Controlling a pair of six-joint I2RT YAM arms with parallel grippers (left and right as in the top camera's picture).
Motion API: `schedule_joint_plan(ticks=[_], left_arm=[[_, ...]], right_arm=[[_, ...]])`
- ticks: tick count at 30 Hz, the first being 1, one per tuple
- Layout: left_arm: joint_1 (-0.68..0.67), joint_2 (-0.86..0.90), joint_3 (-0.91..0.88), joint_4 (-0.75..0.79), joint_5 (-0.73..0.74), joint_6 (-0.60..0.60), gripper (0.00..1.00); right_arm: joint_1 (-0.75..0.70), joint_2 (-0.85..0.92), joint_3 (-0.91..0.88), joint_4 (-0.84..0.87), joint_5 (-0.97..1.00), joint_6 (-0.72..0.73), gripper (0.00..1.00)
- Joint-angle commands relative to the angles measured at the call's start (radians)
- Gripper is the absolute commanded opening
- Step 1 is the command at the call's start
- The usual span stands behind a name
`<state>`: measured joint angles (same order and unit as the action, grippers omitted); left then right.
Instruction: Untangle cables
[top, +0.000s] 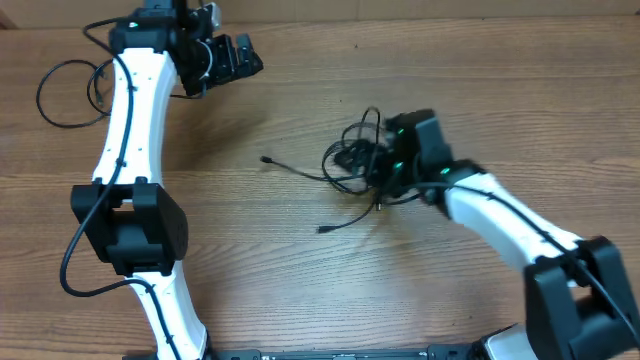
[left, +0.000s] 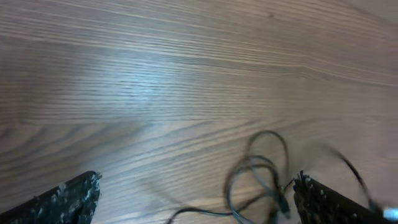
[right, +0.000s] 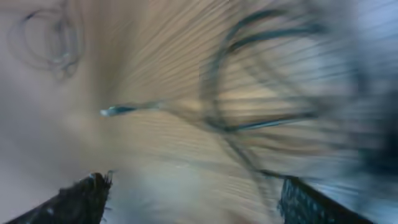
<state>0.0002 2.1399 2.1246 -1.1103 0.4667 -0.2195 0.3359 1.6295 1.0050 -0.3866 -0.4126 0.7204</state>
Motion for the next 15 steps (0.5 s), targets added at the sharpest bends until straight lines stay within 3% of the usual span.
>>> schedule_joint_plan(ticks=[1, 4, 9, 12, 15], left_arm=[[-0.025, 0.008, -0.006, -0.009, 0.174, 0.095, 1.0], [-0.06, 0.008, -0.006, -0.019, 0.244, 0.103, 0.99], [-0.156, 0.008, -0.006, 0.026, 0.277, 0.082, 0.99], [-0.224, 0.013, -0.006, 0.075, 0.19, 0.075, 0.99], [-0.29, 0.026, -0.007, 0.127, 0.087, -0.02, 1.0]], right_arm=[[-0.07, -0.093, 0.144, -0.154, 0.253, -0.046, 0.91], [-0.123, -0.117, 0.226, -0.318, 0.356, -0.045, 1.0], [-0.198, -0.124, 0.245, -0.426, 0.423, -0.045, 1.0], [-0.228, -0.124, 0.245, -0.471, 0.423, -0.045, 1.0], [-0.242, -0.124, 0.245, -0.492, 0.427, -0.045, 1.0]])
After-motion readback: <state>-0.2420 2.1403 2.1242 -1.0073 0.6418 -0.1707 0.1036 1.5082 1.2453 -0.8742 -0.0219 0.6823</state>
